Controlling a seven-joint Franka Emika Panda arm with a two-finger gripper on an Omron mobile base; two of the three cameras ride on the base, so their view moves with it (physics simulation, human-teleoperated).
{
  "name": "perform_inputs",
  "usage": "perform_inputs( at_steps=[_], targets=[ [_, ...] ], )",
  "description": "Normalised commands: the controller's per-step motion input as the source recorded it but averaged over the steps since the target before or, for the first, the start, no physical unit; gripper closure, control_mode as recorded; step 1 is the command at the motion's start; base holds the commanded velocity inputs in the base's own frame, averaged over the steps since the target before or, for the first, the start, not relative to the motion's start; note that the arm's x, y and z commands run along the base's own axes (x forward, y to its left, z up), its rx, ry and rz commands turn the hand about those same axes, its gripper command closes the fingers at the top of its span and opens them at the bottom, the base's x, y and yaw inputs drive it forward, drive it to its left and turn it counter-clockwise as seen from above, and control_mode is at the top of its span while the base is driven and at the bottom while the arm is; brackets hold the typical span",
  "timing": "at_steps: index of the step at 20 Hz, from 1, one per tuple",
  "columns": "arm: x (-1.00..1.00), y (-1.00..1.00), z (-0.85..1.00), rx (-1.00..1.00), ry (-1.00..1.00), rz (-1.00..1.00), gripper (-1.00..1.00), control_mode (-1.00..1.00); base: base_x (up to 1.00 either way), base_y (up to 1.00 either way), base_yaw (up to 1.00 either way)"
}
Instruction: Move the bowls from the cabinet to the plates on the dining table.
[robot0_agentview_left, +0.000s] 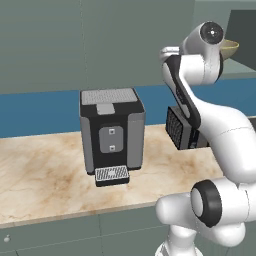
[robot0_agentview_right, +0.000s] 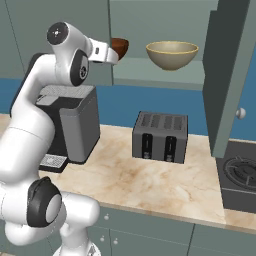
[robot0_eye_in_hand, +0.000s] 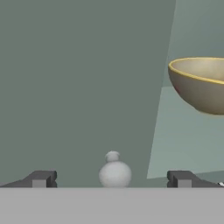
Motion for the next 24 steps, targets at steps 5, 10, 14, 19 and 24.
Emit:
perform_inputs(
  at_steps=[5, 10, 14, 19, 24],
  targets=[
    [0.12, -0.02, -0.05, 0.0, 0.0, 0.0, -1.0, -1.0, 0.0, 0.0, 0.0],
    [0.14, 0.0, 0.0, 0.03, 0.0, 0.0, -1.0, -1.0, 0.0, 0.0, 0.0],
    [0.1, 0.0, 0.0, 0.03, 0.0, 0.0, -1.0, -1.0, 0.0, 0.0, 0.0],
    [0.17, 0.0, 0.0, 0.03, 0.0, 0.0, 1.0, -1.0, 0.0, 0.0, 0.0],
    [0.2, 0.0, 0.0, 0.03, 0.0, 0.0, 1.0, -1.0, 0.0, 0.0, 0.0]
  ],
)
